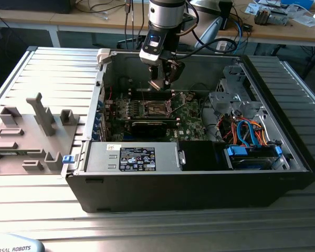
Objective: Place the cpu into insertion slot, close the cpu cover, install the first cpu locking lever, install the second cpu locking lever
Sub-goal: 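Place the cpu into insertion slot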
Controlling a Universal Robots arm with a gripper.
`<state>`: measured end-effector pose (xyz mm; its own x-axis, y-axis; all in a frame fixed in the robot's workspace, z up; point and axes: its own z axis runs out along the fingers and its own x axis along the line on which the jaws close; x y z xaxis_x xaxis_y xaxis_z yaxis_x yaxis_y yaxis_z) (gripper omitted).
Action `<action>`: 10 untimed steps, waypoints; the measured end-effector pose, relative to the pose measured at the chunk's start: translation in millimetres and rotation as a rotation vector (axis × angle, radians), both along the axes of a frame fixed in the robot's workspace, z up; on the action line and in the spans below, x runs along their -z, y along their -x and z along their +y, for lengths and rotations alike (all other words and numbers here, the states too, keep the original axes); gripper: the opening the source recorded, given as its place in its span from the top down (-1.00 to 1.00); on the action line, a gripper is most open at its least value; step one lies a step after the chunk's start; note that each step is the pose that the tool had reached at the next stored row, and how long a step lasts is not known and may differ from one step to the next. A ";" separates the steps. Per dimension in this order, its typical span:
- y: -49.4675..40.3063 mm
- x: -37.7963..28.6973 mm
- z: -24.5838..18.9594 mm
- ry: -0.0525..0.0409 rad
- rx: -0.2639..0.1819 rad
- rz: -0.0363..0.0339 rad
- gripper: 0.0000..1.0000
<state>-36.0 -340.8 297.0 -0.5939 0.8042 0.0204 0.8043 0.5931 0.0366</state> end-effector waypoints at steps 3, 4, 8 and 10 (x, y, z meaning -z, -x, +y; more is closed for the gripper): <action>0.0 0.0 0.0 -0.0001 0.002 -0.0001 -0.08; 0.0 0.0 0.0 0.0000 0.003 -0.0001 -0.08; 0.0 0.0 0.0 -0.0001 0.007 -0.0001 -0.08; 0.0 0.0 0.0 -0.0001 0.010 -0.0001 -0.08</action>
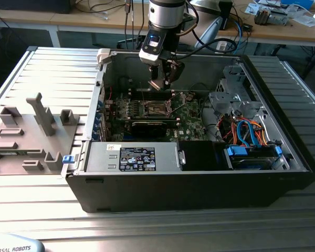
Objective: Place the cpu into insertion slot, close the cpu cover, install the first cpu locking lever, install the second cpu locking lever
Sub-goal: 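Place the cpu into insertion slot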
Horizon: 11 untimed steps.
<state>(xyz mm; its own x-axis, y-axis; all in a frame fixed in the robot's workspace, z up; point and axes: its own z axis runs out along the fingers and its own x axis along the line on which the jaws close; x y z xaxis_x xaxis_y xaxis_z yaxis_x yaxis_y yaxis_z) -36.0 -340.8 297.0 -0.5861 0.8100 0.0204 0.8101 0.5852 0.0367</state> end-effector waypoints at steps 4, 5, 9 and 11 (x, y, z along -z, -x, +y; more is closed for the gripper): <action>0.0 0.0 0.0 0.0000 0.003 0.0000 -0.08; 0.0 0.0 0.0 0.0000 0.004 0.0000 -0.08; 0.0 0.0 0.0 0.0000 0.007 0.0000 -0.08; 0.0 0.0 0.0 0.0000 0.009 0.0001 -0.08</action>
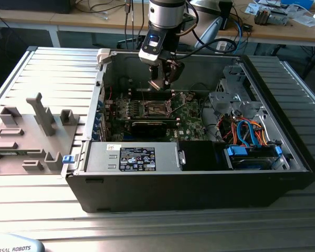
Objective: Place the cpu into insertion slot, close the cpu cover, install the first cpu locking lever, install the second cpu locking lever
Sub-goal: 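Place the cpu into insertion slot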
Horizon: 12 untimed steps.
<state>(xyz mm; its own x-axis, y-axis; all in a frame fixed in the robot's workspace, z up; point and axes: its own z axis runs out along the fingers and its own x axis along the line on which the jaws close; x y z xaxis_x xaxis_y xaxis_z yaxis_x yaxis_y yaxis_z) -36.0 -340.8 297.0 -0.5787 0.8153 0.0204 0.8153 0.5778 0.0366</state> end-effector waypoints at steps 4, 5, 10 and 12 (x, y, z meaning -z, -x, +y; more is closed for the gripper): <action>0.0 0.0 0.0 0.0000 0.004 0.0000 -0.08; 0.0 0.0 0.0 0.0000 0.006 0.0000 -0.08; 0.0 0.0 0.0 0.0000 0.011 0.0000 -0.08; 0.0 0.0 0.0 0.0000 0.013 0.0000 -0.08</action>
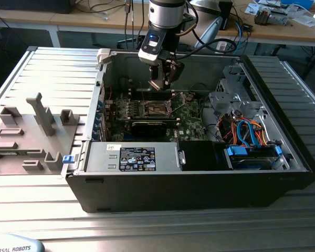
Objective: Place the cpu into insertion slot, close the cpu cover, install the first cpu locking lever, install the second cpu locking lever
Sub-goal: 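Place the cpu into insertion slot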
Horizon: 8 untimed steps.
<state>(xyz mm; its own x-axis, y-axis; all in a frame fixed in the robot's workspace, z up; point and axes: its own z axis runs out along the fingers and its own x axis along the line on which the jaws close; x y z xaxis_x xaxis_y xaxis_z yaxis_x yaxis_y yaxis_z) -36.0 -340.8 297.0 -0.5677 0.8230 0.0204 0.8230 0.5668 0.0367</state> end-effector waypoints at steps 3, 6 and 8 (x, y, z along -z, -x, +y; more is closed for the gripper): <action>0.0 0.0 0.0 0.0000 0.004 0.0000 -0.08; 0.0 0.0 0.0 0.0000 0.007 0.0000 -0.08; 0.0 0.0 -0.1 0.0000 0.009 0.0000 -0.08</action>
<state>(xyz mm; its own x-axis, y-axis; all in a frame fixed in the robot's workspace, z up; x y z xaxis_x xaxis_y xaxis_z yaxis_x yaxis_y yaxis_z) -36.0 -340.9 297.0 -0.5602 0.8281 0.0204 0.8281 0.5594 0.0367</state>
